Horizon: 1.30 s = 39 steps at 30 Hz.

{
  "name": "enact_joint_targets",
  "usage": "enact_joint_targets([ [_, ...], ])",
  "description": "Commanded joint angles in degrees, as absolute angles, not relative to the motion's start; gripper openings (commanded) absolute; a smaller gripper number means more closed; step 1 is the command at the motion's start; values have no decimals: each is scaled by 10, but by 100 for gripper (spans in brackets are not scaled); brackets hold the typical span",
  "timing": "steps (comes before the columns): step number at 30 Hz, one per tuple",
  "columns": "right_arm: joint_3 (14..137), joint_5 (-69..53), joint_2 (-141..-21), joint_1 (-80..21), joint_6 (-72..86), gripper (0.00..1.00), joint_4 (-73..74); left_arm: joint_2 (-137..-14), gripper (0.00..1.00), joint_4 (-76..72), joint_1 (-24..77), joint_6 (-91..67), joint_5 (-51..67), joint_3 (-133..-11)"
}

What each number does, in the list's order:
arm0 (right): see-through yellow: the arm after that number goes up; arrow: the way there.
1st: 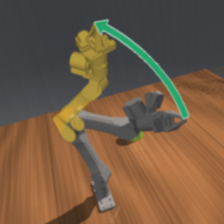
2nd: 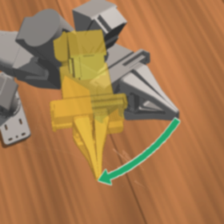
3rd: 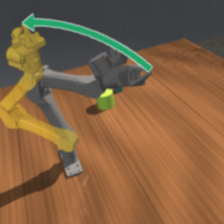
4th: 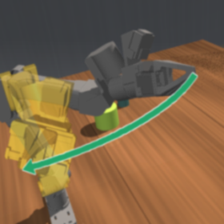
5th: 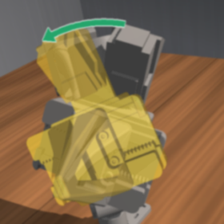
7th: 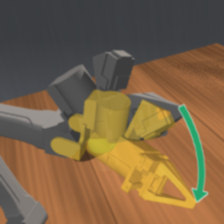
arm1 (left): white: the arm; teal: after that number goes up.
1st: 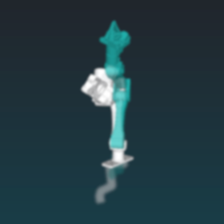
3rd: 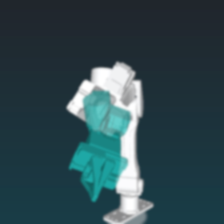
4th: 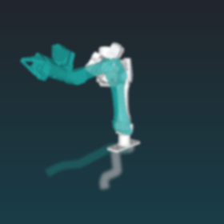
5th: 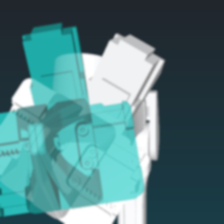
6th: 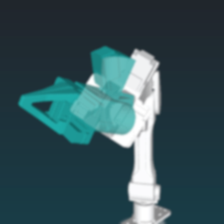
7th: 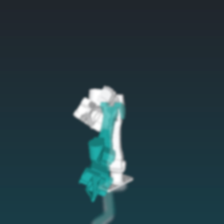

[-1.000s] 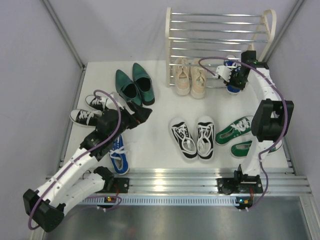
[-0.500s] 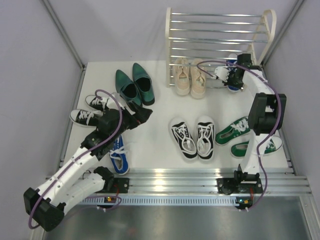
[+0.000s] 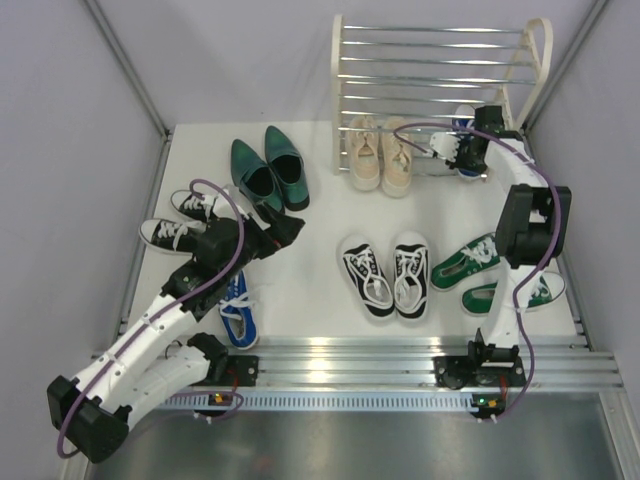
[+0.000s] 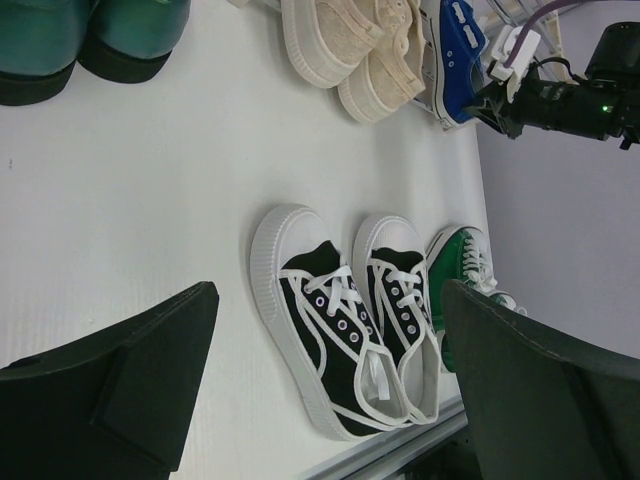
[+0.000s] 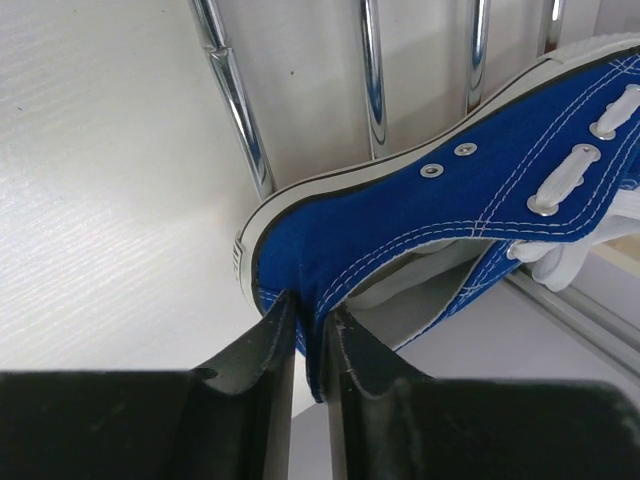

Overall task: Place and organize the shoes onto the shoe shelf
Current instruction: Place the shoe at the shoe shelf.

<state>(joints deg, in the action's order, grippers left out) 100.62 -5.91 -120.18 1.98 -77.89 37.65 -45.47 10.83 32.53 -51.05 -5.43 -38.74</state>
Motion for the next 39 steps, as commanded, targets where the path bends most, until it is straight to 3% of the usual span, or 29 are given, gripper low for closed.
enact_joint_targets([
  [1,1036,-47,-1194,34,-782,17,304,-447,98,102,323,-508,-57,-386],
  [13,969,-69,-1139,40,-773,46,283,-440,98,102,322,-508,-54,-385],
  [30,874,-142,-1007,45,-728,57,319,-417,98,167,320,-527,-77,-390],
  [39,881,-345,-894,34,-622,61,575,-426,96,355,318,-562,-215,-455],
])
